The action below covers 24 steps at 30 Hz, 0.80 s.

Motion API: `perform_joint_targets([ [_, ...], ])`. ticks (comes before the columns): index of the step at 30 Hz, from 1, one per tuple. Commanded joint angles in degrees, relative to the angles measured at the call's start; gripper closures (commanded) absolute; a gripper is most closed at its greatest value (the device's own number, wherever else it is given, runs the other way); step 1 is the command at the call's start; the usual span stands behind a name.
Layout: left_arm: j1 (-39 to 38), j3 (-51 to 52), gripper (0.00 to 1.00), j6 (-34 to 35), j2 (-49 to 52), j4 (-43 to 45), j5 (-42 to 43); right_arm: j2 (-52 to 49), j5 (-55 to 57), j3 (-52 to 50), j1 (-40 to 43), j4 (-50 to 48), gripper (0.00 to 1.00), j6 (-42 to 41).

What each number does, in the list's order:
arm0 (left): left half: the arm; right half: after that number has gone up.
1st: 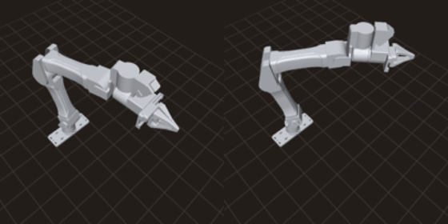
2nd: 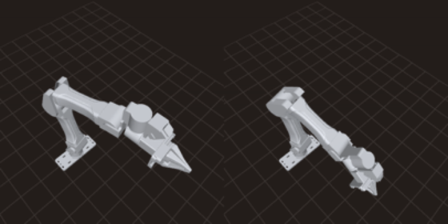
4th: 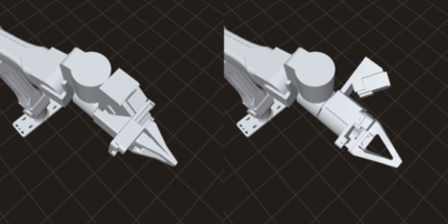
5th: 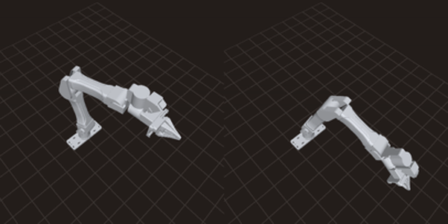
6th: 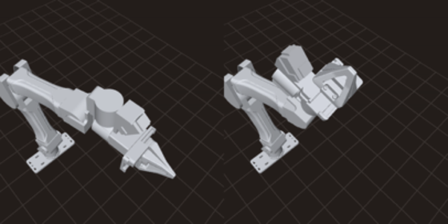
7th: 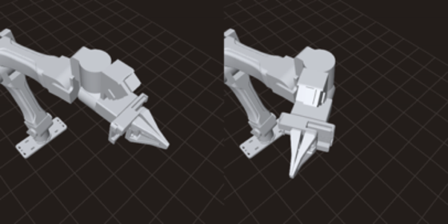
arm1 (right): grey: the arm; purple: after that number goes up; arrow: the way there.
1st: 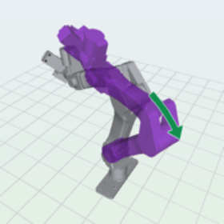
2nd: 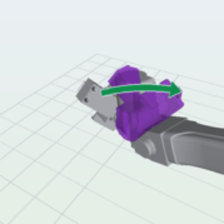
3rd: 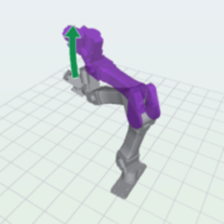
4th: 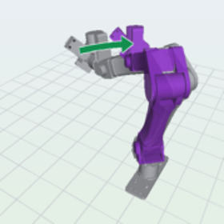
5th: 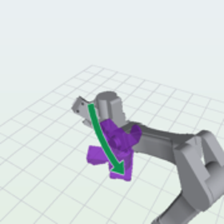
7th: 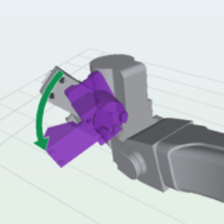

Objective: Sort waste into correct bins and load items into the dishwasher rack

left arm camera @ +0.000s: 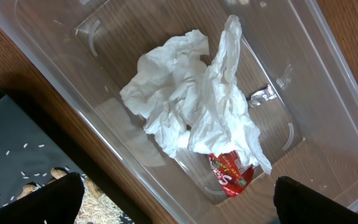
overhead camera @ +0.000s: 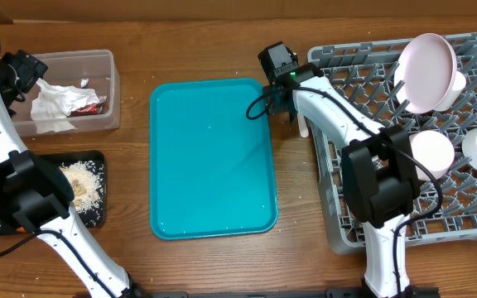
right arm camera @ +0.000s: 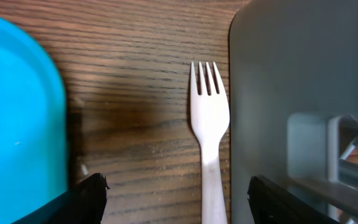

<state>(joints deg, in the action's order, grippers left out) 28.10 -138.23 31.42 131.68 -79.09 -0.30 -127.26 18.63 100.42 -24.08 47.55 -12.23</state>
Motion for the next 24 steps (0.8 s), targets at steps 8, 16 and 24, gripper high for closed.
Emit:
perform_joint_targets([
  [8,-0.4,0.2,0.0,0.3,-0.7,0.0,-0.8,-4.7,0.7,-0.1,0.0,-0.7,0.24,-5.9],
  [16,-0.4,0.2,0.0,0.3,-0.7,0.0,-0.8,-4.7,-5.3,-2.1,0.2,-0.6,0.24,-7.6],
  [24,-0.5,0.2,0.0,0.3,-0.7,0.0,-0.8,-4.7,-9.5,-2.1,0.2,-0.6,0.23,-7.6],
])
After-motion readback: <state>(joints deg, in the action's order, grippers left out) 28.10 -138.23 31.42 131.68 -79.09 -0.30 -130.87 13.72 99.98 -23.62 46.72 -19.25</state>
